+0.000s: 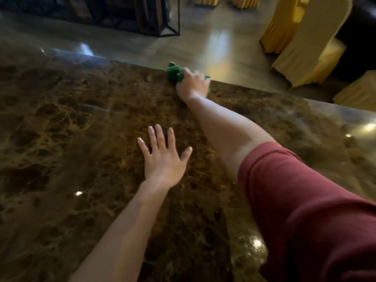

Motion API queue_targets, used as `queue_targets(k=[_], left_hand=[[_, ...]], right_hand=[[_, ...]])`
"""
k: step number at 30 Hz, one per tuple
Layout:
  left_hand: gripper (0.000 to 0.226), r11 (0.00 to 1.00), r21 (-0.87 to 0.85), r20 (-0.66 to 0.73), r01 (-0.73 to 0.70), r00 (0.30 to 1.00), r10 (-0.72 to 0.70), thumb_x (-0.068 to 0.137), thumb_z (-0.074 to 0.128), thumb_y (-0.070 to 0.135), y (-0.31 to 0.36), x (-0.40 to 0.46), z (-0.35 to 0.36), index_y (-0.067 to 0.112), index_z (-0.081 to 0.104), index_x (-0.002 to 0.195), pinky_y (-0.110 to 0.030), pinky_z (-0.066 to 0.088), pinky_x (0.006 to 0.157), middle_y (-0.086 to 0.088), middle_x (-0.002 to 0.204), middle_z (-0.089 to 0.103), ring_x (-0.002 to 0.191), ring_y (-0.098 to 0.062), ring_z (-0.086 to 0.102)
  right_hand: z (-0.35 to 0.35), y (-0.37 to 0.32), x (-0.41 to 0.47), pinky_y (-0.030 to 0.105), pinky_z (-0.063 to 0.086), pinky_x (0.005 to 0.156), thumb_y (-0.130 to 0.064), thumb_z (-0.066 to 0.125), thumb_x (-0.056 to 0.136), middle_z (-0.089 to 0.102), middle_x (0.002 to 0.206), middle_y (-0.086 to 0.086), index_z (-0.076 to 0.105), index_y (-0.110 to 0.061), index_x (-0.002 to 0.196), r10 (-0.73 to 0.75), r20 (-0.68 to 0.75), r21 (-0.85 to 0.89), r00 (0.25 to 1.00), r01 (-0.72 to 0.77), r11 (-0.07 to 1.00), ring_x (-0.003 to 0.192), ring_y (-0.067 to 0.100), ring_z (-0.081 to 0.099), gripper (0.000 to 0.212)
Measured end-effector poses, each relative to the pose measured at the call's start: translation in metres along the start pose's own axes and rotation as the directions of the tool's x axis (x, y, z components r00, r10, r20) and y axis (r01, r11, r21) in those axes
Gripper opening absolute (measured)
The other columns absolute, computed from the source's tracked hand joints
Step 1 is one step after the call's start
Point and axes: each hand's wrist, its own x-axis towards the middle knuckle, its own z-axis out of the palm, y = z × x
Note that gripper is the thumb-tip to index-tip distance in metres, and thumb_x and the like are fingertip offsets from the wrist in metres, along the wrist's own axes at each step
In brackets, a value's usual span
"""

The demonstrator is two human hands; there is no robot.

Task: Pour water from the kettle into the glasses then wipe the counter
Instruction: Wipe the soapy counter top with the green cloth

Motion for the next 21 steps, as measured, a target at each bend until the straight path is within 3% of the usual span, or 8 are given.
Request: queue_targets(k=[3, 10, 14, 17, 21], left_hand=[[0.083, 1.0, -0.026, 0.008, -0.017, 1.0, 0.017, 0.097, 0.003, 0.071, 0.007, -0.002, 0.002, 0.019, -0.01, 0.16, -0.063, -0.015, 0.119, -0.015, 0.166, -0.023, 0.151, -0.032, -0.029], [0.086, 0.999, -0.033, -0.01, 0.024, 1.0, -0.025, 0.096, 0.009, 0.073, 0.006, -0.002, 0.002, 0.02, -0.003, 0.162, -0.061, -0.013, 0.12, -0.014, 0.168, -0.016, 0.154, -0.03, -0.022], [0.085, 0.994, -0.112, -0.095, -0.01, 0.995, -0.001, 0.097, 0.021, 0.072, 0.003, -0.007, -0.003, 0.018, 0.012, 0.162, -0.059, -0.007, 0.123, -0.015, 0.17, -0.002, 0.156, -0.031, -0.011], [0.077, 0.99, -0.135, -0.195, -0.039, 0.981, 0.012, 0.099, 0.037, 0.062, 0.0, -0.014, -0.006, 0.01, 0.033, 0.156, -0.06, 0.002, 0.124, -0.018, 0.168, 0.013, 0.156, -0.035, 0.0], [0.06, 0.96, -0.168, -0.316, -0.224, 0.935, 0.163, 0.102, 0.049, 0.042, 0.023, -0.036, 0.0, 0.003, 0.045, 0.147, -0.053, 0.006, 0.126, -0.02, 0.165, 0.022, 0.156, -0.036, 0.005]], right_hand=[[-0.033, 0.114, -0.024, 0.05, 0.038, 0.108, -0.038, 0.05, 0.098, 0.063, 0.133, 0.015, 0.057, -0.023, 0.136, 0.199, -0.13, -0.079, 0.971, -0.211, 0.974, 0.127, 0.036, 0.054, 0.041], [-0.089, 0.308, -0.119, 0.052, 0.033, 0.118, -0.047, 0.055, 0.089, 0.058, 0.14, 0.021, 0.054, -0.024, 0.144, 0.528, -0.241, 0.048, 0.814, -0.534, 0.844, 0.137, 0.039, 0.048, 0.06], [-0.105, 0.351, -0.197, 0.054, 0.032, 0.117, -0.05, 0.057, 0.089, 0.057, 0.139, 0.023, 0.055, -0.024, 0.144, 0.583, -0.284, 0.063, 0.761, -0.592, 0.804, 0.136, 0.041, 0.047, 0.061], [-0.112, 0.371, -0.261, 0.053, 0.038, 0.112, -0.05, 0.055, 0.09, 0.061, 0.131, 0.022, 0.056, -0.023, 0.141, 0.534, -0.293, 0.021, 0.793, -0.553, 0.833, 0.13, 0.041, 0.052, 0.058], [-0.127, 0.394, -0.356, 0.052, 0.044, 0.108, -0.052, 0.052, 0.089, 0.063, 0.129, 0.017, 0.058, -0.024, 0.139, 0.54, -0.335, 0.067, 0.772, -0.552, 0.831, 0.124, 0.039, 0.056, 0.058]])
